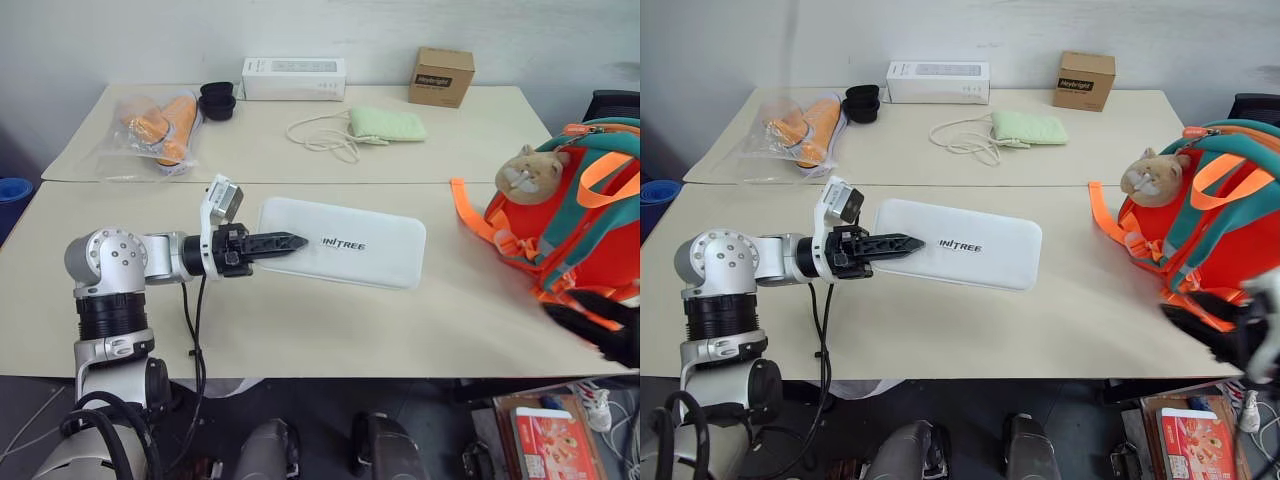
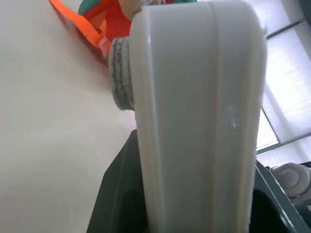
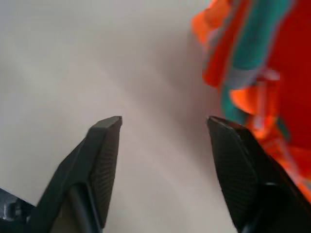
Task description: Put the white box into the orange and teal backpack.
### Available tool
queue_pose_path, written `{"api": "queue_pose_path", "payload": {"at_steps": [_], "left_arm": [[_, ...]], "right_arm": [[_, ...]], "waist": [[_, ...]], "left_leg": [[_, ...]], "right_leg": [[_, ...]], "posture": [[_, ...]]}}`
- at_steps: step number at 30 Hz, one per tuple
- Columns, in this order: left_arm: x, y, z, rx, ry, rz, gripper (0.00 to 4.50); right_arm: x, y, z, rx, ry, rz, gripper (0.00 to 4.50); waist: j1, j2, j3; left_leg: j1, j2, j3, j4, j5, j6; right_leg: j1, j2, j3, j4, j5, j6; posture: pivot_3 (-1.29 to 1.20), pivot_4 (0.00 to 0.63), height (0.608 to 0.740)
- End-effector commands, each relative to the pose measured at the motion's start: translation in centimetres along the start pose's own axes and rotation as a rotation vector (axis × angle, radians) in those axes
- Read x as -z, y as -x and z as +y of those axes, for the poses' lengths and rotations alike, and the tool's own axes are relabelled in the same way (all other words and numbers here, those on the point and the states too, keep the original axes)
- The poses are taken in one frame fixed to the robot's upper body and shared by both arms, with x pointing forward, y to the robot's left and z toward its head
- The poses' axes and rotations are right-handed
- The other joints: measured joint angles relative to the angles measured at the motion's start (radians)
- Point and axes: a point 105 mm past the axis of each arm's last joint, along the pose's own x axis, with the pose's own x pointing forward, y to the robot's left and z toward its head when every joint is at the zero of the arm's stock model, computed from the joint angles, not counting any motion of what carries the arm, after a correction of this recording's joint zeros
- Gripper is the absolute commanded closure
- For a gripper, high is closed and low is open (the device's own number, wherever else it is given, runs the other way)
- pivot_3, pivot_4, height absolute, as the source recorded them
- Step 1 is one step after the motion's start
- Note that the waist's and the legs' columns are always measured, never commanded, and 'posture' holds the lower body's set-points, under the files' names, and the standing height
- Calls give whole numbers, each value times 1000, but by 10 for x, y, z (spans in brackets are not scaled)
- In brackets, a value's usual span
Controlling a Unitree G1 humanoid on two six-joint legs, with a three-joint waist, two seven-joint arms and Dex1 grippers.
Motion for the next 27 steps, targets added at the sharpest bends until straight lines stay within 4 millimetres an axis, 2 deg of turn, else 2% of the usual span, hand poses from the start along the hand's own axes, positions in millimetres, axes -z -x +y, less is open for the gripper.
{"api": "queue_pose_path", "payload": {"at_steps": [1,2,6,16,21,24,27], "left_arm": [[-6,6,-27,79,-114,-17,3207],[-7,6,-29,80,-130,-21,3207],[-14,5,-38,86,-202,-34,3207],[-27,7,-42,33,-281,-66,3207],[-28,7,-43,13,-300,-63,3207],[-32,8,-43,-5,-309,-76,3207],[-31,11,-42,-27,-317,-74,3207]], "right_arm": [[-21,10,-29,74,-81,-98,314],[-23,6,-32,76,-100,-110,10],[-32,-19,-40,66,-197,-188,10],[-50,-89,-15,-54,-220,-232,10],[-56,-106,-5,-98,-224,-258,10],[-58,-125,5,-120,-200,-260,10],[-63,-121,10,-128,-178,-281,10]], "waist": [[-8,-1,0],[-8,-1,0],[-7,-1,0],[-10,0,0],[-10,0,0],[-15,-1,0],[-17,0,0]], "left_leg": [[1,0,0,0,0,-1],[1,0,0,-1,0,-1],[1,0,0,-1,0,-2],[1,0,1,0,1,-3],[1,1,2,-1,2,-4],[1,1,3,0,2,-3],[2,1,3,-1,2,-4]], "right_leg": [[0,0,0,0,0,0],[0,0,0,0,0,0],[-1,0,1,2,-1,-2],[-1,0,1,2,-1,-2],[-1,2,1,2,-1,-2],[-1,3,1,2,-1,-1],[-1,3,2,2,-1,-1]], "posture": [[0,150,740],[0,150,740],[0,150,740],[0,150,740],[0,150,740],[0,150,740],[0,150,740]]}}
